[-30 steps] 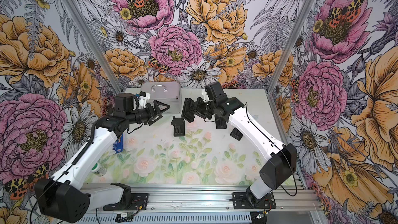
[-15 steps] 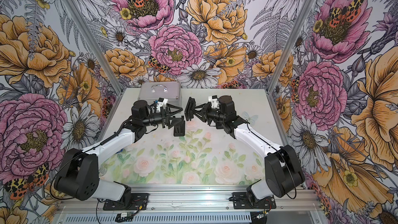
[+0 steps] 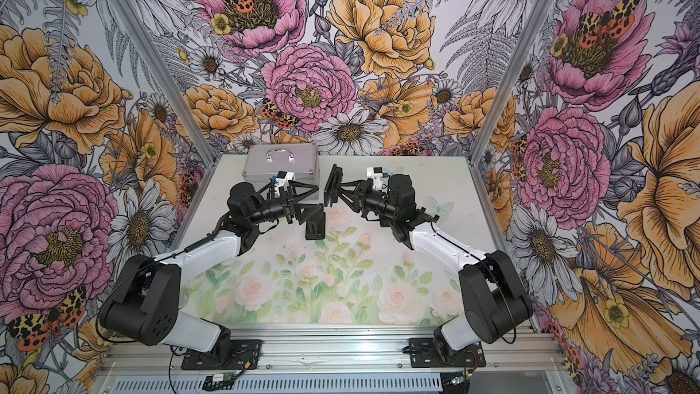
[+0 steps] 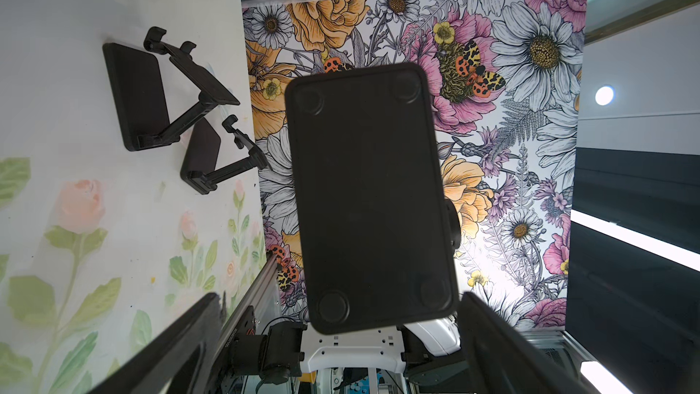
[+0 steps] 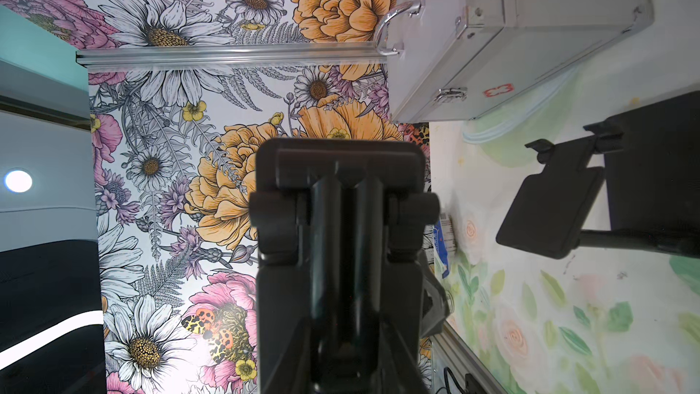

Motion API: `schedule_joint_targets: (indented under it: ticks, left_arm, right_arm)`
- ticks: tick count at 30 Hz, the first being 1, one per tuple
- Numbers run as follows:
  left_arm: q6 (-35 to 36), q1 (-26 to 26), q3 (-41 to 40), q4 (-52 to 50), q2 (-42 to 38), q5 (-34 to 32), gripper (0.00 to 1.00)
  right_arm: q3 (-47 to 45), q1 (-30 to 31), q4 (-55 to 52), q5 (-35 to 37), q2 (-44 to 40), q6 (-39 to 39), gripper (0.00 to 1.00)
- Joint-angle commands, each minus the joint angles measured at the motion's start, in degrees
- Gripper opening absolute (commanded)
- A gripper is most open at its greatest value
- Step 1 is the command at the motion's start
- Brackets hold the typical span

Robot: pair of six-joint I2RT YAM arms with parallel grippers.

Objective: Open the phone stand

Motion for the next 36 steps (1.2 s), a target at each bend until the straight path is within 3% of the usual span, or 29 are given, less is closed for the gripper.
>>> schedule_joint_targets:
  ticks: [1,36]
  left_arm:
    - [-0.75,-0.02,1.00,2.49,-0.29,1.10,0.99]
    - [-0.01,-0.15,-2.67,2.50,-0.54,0.76,0.99]
  right_arm:
    - [-0.15,1.04,4.40,0.61,1.37,0.61,0.00]
    - [5.99,4.41,6.93,-0.58,8.95,2.04,0.00]
